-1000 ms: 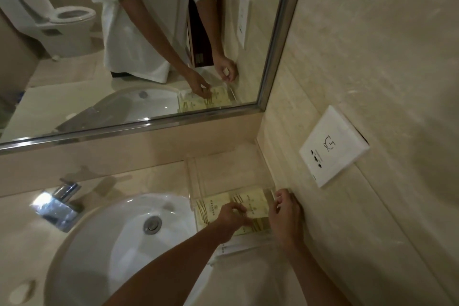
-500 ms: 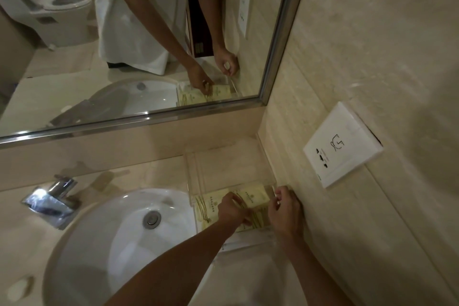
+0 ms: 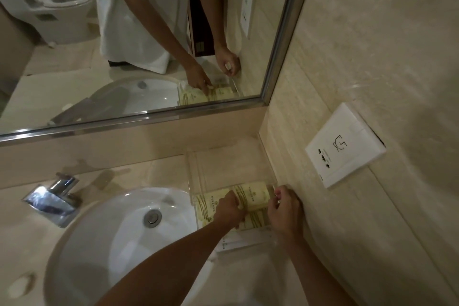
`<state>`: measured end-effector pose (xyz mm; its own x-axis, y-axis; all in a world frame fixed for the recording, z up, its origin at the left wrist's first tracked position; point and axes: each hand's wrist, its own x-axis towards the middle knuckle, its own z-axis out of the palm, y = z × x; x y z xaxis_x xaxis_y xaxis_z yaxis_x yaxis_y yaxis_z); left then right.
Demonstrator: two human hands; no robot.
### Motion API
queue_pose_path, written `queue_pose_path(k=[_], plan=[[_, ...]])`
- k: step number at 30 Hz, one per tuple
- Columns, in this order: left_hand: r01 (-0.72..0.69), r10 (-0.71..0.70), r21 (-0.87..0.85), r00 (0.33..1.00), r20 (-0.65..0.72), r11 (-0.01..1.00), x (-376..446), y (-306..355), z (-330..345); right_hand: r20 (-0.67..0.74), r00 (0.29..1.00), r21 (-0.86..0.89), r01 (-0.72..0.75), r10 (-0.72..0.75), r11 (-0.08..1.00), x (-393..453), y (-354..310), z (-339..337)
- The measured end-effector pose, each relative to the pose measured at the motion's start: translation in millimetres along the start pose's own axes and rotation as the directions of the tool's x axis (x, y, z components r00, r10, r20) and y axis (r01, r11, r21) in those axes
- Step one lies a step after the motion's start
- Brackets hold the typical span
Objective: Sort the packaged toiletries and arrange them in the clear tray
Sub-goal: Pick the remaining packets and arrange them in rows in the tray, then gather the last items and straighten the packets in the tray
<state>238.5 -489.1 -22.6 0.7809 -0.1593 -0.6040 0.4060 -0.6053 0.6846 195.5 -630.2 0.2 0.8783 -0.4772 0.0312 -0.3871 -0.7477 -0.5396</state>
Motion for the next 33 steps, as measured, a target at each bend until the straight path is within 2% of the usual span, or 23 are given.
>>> queue_pose_path(k=[6,14,19,24,33], plan=[[-0.084,0.088,0.086,0.995,-0.050,0.993,-5,-6,-34,0.129,0.990,-0.065,0.067,-0.058,0.996,4,-9,2],[-0.069,0.117,0.208,0.967,-0.225,0.976,-32,-50,-110,0.349,0.919,-0.179,0.257,-0.183,0.950,-2,-63,14],[0.029,0.054,0.249,0.946,-0.319,0.968,-64,-105,-158,0.446,0.850,-0.130,0.371,-0.280,0.919,-24,-111,29],[0.138,-0.023,0.271,0.922,-0.387,0.953,-101,-173,-200,0.564,0.752,-0.080,0.462,-0.342,0.883,-65,-164,52],[0.259,-0.117,0.231,0.862,-0.493,0.938,-158,-287,-256,0.646,0.588,-0.038,0.661,-0.487,0.749,-148,-246,100]])
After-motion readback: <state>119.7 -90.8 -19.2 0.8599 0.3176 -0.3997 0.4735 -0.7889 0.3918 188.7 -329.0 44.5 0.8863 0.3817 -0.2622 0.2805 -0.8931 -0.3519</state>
